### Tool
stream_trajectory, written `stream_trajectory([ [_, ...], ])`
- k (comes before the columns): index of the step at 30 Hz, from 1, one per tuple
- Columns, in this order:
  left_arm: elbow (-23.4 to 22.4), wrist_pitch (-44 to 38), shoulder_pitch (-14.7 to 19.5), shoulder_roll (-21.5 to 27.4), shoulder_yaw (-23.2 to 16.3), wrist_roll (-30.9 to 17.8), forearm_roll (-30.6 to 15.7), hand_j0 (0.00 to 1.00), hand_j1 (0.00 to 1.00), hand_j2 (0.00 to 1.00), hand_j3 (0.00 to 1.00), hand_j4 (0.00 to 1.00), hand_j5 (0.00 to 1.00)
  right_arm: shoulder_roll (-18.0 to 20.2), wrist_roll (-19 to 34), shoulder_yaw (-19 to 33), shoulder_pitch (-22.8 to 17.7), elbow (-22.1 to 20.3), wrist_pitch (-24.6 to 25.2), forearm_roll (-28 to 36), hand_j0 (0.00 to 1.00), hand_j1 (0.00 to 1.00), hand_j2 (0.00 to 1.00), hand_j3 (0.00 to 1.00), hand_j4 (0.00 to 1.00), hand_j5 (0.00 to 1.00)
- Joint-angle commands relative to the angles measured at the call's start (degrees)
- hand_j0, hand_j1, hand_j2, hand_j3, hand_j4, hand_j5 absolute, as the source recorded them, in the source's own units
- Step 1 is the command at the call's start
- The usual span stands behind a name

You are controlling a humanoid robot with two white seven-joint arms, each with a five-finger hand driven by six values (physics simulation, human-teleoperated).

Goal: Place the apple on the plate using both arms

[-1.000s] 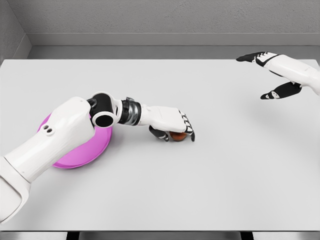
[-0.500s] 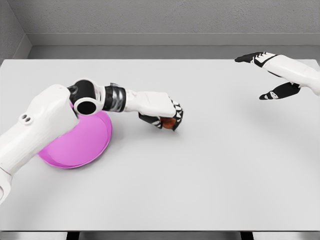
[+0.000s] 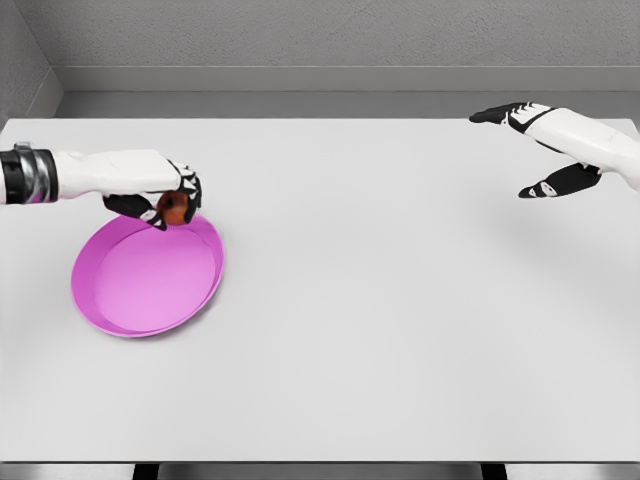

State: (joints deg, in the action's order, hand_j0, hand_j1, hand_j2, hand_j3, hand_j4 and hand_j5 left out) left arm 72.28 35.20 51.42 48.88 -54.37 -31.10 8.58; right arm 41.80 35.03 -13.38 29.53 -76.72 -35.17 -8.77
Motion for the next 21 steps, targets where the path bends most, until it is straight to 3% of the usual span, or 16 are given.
stream_trajectory([
  [1, -2.4, -0.2, 0.0, 2.1, 0.1, 0.1, -1.3, 0.39, 0.39, 0.39, 0.39, 0.39, 0.39, 0.0, 0.0, 0.0, 0.0, -0.1, 0.2, 0.4, 1.0, 1.0, 1.0, 1.0, 1.0, 1.0],
  [3, -2.6, -0.2, 0.0, 2.1, 0.1, 0.1, -1.3, 0.46, 0.46, 0.46, 0.46, 0.46, 0.46, 0.0, 0.0, 0.0, 0.0, -0.2, 0.2, 0.4, 1.0, 1.0, 1.0, 1.0, 1.0, 1.0],
  [6, -2.6, -0.2, -0.1, 2.0, 0.1, 0.1, -2.5, 0.76, 0.76, 0.76, 0.76, 0.76, 0.76, 0.1, 0.0, 0.0, 0.0, -0.3, 0.2, 0.4, 1.0, 1.0, 1.0, 1.0, 1.0, 1.0],
  [9, -2.6, -0.2, -0.1, 1.9, 0.1, 0.1, -2.5, 0.9, 0.9, 0.9, 0.9, 0.9, 0.9, 0.1, 0.0, 0.0, 0.0, -0.4, 0.2, 0.4, 1.0, 1.0, 1.0, 1.0, 1.0, 1.0],
  [11, -2.6, -0.2, -0.1, 1.9, 0.0, 0.1, -2.9, 0.95, 0.95, 0.95, 0.95, 0.95, 0.95, 0.1, 0.0, 0.0, -0.1, -0.5, 0.2, 0.4, 1.0, 1.0, 1.0, 1.0, 1.0, 1.0],
  [17, -2.3, -0.2, -0.1, 2.1, 0.0, 0.1, -3.3, 0.96, 0.96, 0.96, 0.96, 0.96, 0.96, 0.7, 0.0, 0.0, -0.4, -0.8, 0.2, 0.4, 1.0, 1.0, 1.0, 1.0, 1.0, 1.0],
  [18, -2.0, -0.2, 0.0, 1.8, 0.0, 0.2, -3.6, 1.0, 1.0, 1.0, 1.0, 1.0, 1.0, 0.7, 0.0, 0.0, -0.4, -0.8, 0.2, 0.4, 1.0, 1.0, 1.0, 1.0, 1.0, 1.0],
  [21, 0.2, -0.2, 0.2, -4.8, -0.2, 0.1, -3.6, 1.0, 1.0, 1.0, 1.0, 1.0, 1.0, 0.7, 0.0, 0.0, -0.4, -0.8, 0.2, 0.4, 1.0, 1.0, 1.0, 1.0, 1.0, 1.0],
])
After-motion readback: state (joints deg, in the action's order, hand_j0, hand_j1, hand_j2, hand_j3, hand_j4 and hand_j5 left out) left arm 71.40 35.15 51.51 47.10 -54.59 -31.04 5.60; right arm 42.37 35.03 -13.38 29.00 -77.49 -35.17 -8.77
